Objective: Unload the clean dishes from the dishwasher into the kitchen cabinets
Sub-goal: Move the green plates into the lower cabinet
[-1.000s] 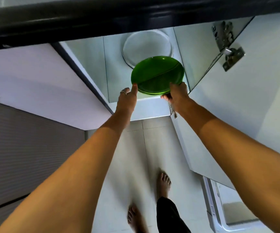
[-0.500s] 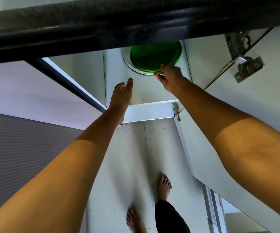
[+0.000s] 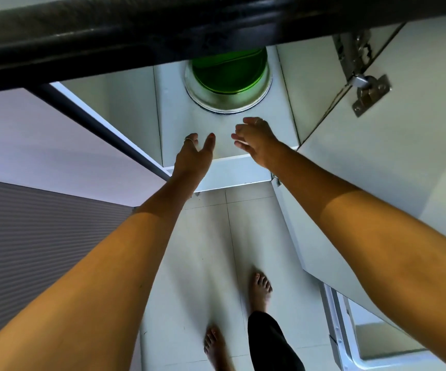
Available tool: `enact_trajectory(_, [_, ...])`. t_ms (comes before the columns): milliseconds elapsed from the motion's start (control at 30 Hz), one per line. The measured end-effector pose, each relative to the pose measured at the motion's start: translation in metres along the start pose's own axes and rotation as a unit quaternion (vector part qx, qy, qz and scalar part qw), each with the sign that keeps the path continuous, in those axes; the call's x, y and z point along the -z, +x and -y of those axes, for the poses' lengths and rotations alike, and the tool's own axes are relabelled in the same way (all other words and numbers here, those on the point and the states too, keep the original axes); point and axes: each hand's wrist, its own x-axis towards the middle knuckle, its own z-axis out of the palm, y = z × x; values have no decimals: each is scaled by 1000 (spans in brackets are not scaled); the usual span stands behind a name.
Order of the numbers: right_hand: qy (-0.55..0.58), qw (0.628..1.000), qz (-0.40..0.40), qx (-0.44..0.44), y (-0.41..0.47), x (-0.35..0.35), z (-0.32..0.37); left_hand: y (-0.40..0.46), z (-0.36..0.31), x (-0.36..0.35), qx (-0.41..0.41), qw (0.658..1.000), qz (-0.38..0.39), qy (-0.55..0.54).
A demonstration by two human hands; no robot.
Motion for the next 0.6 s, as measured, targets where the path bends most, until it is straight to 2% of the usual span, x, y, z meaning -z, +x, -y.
enact_trajectory(167, [-55, 998, -18, 0, -45, 22, -36, -37, 14, -7, -70, 992, 26, 104])
enact_trajectory(300, [-163, 986, -22, 19, -92, 44, -72, -76, 29, -14, -123, 969, 82, 199])
enact_trajectory(433, [-298, 954, -17, 31, -137, 58, -102, -126, 34, -21, -179, 916, 138, 332])
enact_trajectory(600, [-387, 922, -10, 25, -192, 85, -143, -182, 48, -44, -253, 842, 196, 435])
